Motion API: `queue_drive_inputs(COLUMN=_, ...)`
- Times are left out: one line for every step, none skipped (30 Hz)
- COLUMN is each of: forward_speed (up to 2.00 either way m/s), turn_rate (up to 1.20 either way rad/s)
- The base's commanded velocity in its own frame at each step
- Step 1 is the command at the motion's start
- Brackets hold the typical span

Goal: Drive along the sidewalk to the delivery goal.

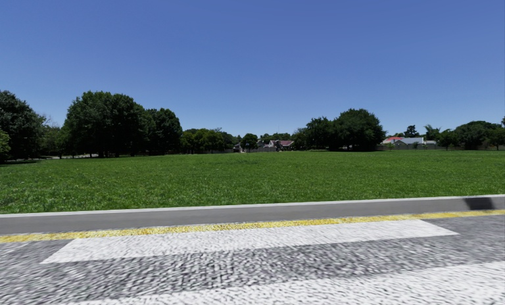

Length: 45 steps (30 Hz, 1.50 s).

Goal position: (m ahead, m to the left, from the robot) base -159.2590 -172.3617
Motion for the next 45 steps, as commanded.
queue_drive_inputs(forward_speed=0.00, turn_rate=0.00)
queue_drive_inputs(forward_speed=0.00, turn_rate=0.00)
queue_drive_inputs(forward_speed=0.00, turn_rate=0.00)
queue_drive_inputs(forward_speed=0.00, turn_rate=0.00)
queue_drive_inputs(forward_speed=0.00, turn_rate=0.00)
queue_drive_inputs(forward_speed=0.00, turn_rate=0.00)
queue_drive_inputs(forward_speed=0.00, turn_rate=0.00)
queue_drive_inputs(forward_speed=0.00, turn_rate=0.00)
queue_drive_inputs(forward_speed=0.00, turn_rate=0.00)
queue_drive_inputs(forward_speed=0.00, turn_rate=0.00)
queue_drive_inputs(forward_speed=0.00, turn_rate=0.00)
queue_drive_inputs(forward_speed=0.00, turn_rate=0.00)
queue_drive_inputs(forward_speed=0.00, turn_rate=0.00)
queue_drive_inputs(forward_speed=0.00, turn_rate=0.00)
queue_drive_inputs(forward_speed=0.00, turn_rate=0.00)
queue_drive_inputs(forward_speed=0.00, turn_rate=0.00)
queue_drive_inputs(forward_speed=0.00, turn_rate=0.00)
queue_drive_inputs(forward_speed=0.00, turn_rate=0.00)
queue_drive_inputs(forward_speed=0.00, turn_rate=0.00)
queue_drive_inputs(forward_speed=0.00, turn_rate=0.00)
queue_drive_inputs(forward_speed=0.00, turn_rate=0.00)
queue_drive_inputs(forward_speed=0.00, turn_rate=0.00)
queue_drive_inputs(forward_speed=0.00, turn_rate=0.00)
queue_drive_inputs(forward_speed=0.00, turn_rate=0.00)
queue_drive_inputs(forward_speed=0.00, turn_rate=0.00)
queue_drive_inputs(forward_speed=0.00, turn_rate=0.00)
queue_drive_inputs(forward_speed=0.00, turn_rate=0.00)
queue_drive_inputs(forward_speed=0.00, turn_rate=0.00)
queue_drive_inputs(forward_speed=0.00, turn_rate=0.00)
queue_drive_inputs(forward_speed=0.00, turn_rate=0.00)
queue_drive_inputs(forward_speed=0.05, turn_rate=0.00)
queue_drive_inputs(forward_speed=0.05, turn_rate=0.00)
queue_drive_inputs(forward_speed=0.18, turn_rate=-0.14)
queue_drive_inputs(forward_speed=0.26, turn_rate=-0.31)
queue_drive_inputs(forward_speed=0.26, turn_rate=-0.31)
queue_drive_inputs(forward_speed=0.42, turn_rate=-0.43)
queue_drive_inputs(forward_speed=0.68, turn_rate=-0.53)
queue_drive_inputs(forward_speed=0.88, turn_rate=-0.60)
queue_drive_inputs(forward_speed=0.88, turn_rate=-0.60)
queue_drive_inputs(forward_speed=0.96, turn_rate=-0.71)
queue_drive_inputs(forward_speed=1.03, turn_rate=-0.79)
queue_drive_inputs(forward_speed=1.03, turn_rate=-0.79)
queue_drive_inputs(forward_speed=1.11, turn_rate=-0.80)
queue_drive_inputs(forward_speed=1.13, turn_rate=-0.81)
queue_drive_inputs(forward_speed=1.13, turn_rate=-0.81)
